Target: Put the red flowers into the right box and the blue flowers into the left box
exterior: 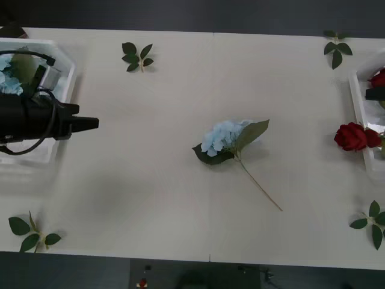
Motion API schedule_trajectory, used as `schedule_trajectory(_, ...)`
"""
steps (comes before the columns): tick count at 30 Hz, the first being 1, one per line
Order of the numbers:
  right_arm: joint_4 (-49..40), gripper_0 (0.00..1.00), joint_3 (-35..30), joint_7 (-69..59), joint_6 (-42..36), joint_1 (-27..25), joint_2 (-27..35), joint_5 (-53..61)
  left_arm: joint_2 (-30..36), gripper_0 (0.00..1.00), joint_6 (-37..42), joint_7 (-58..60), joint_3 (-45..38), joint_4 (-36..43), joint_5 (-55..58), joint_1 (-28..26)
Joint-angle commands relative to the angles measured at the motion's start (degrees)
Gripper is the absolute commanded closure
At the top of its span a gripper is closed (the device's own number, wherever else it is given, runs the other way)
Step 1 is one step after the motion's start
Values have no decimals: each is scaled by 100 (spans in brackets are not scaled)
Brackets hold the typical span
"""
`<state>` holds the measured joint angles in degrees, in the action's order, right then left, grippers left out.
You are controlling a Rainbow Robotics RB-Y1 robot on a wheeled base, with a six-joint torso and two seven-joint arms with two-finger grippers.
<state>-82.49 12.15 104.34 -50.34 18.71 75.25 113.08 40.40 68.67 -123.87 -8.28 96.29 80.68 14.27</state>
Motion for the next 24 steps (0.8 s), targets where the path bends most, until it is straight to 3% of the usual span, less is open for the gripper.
schedule_trajectory(1, 427, 100, -54, -107, 235, 203, 96, -586, -76, 11, 15, -322, 222, 119, -509, 128)
schedule_trajectory(12, 1192, 100, -46, -977, 490, 379, -89, -2203, -269, 11, -460, -392, 863, 145, -834, 163)
schedule_trajectory(15, 1385, 100, -46, -1249, 507, 519, -203, -2695, -348, 0, -513, -480, 942, 154, -852, 172)
schedule_trajectory(23, 1746, 100, -37, -1355, 525, 845, -467, -3346, -392, 0, -513, -1921, 942, 154, 431, 155)
schedule_trajectory(24, 1754, 96, -10, -1363, 543, 853, -476, -3354, -375, 0, -513, -2071, 942, 154, 677, 155)
